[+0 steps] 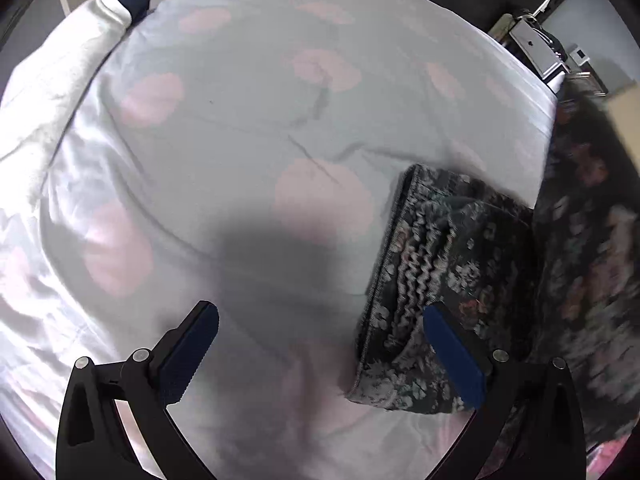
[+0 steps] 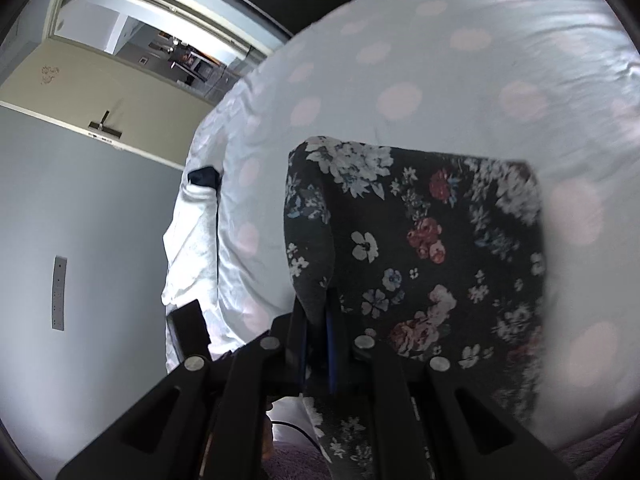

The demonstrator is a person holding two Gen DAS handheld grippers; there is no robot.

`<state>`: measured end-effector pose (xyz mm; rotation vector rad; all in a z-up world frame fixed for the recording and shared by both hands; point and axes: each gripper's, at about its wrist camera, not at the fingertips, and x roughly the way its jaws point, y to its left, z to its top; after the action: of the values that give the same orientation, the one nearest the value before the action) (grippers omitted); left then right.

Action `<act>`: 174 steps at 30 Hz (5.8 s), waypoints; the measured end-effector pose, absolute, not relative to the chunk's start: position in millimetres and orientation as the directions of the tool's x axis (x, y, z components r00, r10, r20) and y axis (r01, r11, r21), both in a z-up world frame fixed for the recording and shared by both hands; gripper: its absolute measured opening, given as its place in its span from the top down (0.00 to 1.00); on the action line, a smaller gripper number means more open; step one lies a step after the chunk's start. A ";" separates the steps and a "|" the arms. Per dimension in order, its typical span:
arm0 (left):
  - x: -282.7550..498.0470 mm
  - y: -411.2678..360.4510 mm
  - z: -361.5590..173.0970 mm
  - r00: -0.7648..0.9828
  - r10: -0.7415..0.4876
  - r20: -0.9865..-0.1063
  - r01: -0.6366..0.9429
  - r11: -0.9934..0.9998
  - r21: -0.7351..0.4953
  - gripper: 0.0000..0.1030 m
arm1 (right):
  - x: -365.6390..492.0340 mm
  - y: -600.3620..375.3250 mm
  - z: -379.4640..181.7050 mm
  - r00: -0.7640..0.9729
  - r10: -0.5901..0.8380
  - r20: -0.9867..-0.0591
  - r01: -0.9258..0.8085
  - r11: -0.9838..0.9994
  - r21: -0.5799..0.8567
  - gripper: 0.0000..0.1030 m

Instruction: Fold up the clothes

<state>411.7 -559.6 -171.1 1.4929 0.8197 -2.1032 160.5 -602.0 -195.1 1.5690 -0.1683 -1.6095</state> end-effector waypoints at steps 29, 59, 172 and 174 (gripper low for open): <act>470.6 -574.6 -161.1 -0.469 0.004 -0.883 0.689 -0.624 -0.369 0.00 | 178.6 -547.0 -247.7 0.157 -0.687 -0.710 0.447 -0.592 0.671 0.65; 282.5 -528.6 -303.5 -0.249 -0.017 -0.968 0.525 -0.843 -0.120 0.40 | 217.7 -463.6 -315.1 0.026 -0.432 -0.901 0.652 -0.676 0.343 0.88; 190.6 -538.4 -357.6 -0.409 0.566 -0.716 0.253 -0.684 -0.685 0.23 | 72.2 -445.1 -343.5 0.145 -0.691 -0.708 0.337 -0.638 0.692 0.54; 192.0 -541.6 -359.8 -0.412 0.569 -0.712 0.270 -0.670 -0.692 0.23 | 71.3 -443.4 -343.8 0.146 -0.692 -0.707 0.340 -0.636 0.693 0.54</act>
<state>192.0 -541.6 -359.8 1.7907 1.3223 -2.4947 71.3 -443.4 -343.8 1.6170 -0.3468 -1.6131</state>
